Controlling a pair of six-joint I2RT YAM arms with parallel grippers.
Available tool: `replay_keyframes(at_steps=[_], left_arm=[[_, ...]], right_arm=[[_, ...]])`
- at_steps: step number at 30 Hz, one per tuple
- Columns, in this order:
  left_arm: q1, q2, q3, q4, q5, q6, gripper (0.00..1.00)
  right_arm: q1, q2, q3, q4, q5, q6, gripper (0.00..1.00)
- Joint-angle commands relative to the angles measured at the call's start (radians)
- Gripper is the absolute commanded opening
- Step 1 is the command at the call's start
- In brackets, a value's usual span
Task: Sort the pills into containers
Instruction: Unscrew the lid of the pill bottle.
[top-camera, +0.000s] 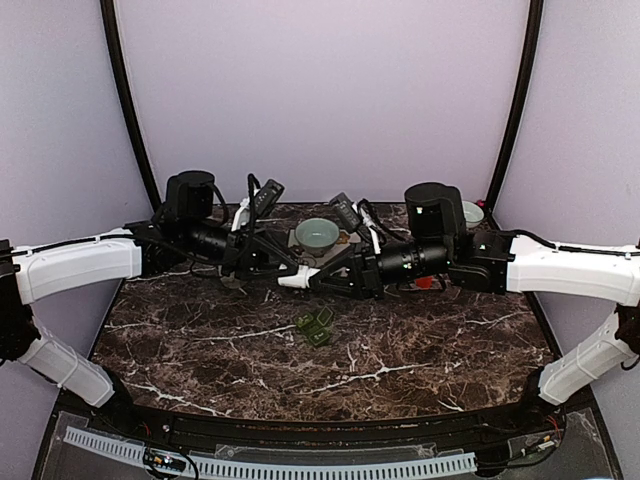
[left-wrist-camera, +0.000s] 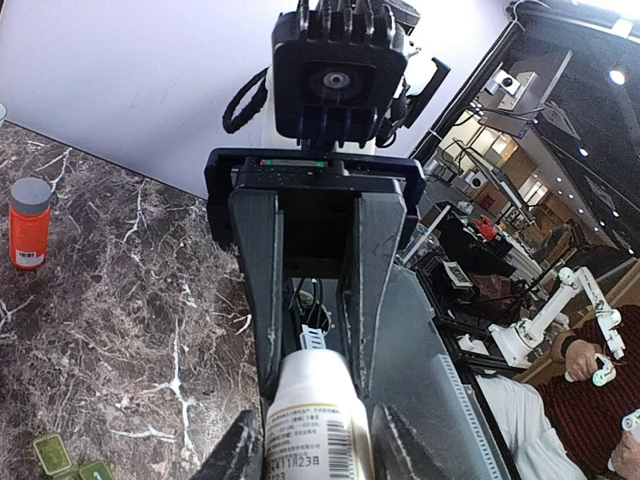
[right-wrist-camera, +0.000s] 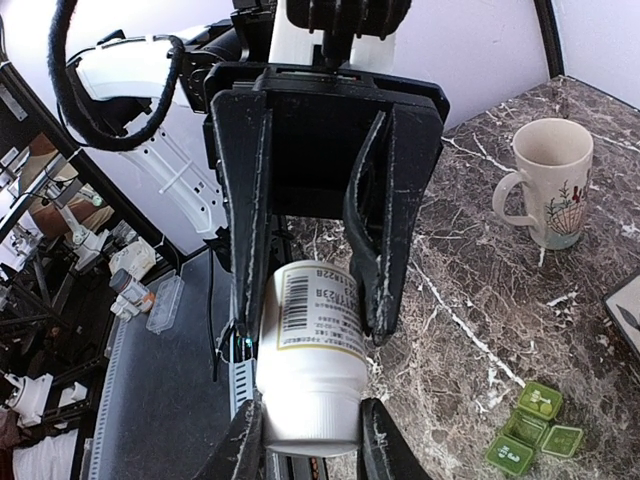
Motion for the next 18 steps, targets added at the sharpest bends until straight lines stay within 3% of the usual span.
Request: replay_keyframes(at_steps=[1, 10, 13, 18], left_arm=[[0.006, -0.039, -0.024, 0.026, 0.003, -0.003, 0.38], [0.006, -0.059, -0.045, 0.029, -0.003, -0.008, 0.51], [0.006, -0.061, -0.048, 0.032, -0.004, -0.009, 0.5], [0.007, -0.055, -0.048, 0.047, -0.002, -0.018, 0.4]], right_arm=[[-0.01, -0.005, 0.03, 0.058, -0.005, 0.013, 0.0], [-0.022, -0.013, 0.03, 0.064, -0.001, 0.024, 0.0], [-0.023, -0.013, 0.03, 0.064, 0.0, 0.025, 0.0], [-0.023, -0.01, 0.028, 0.07, -0.004, 0.032, 0.0]])
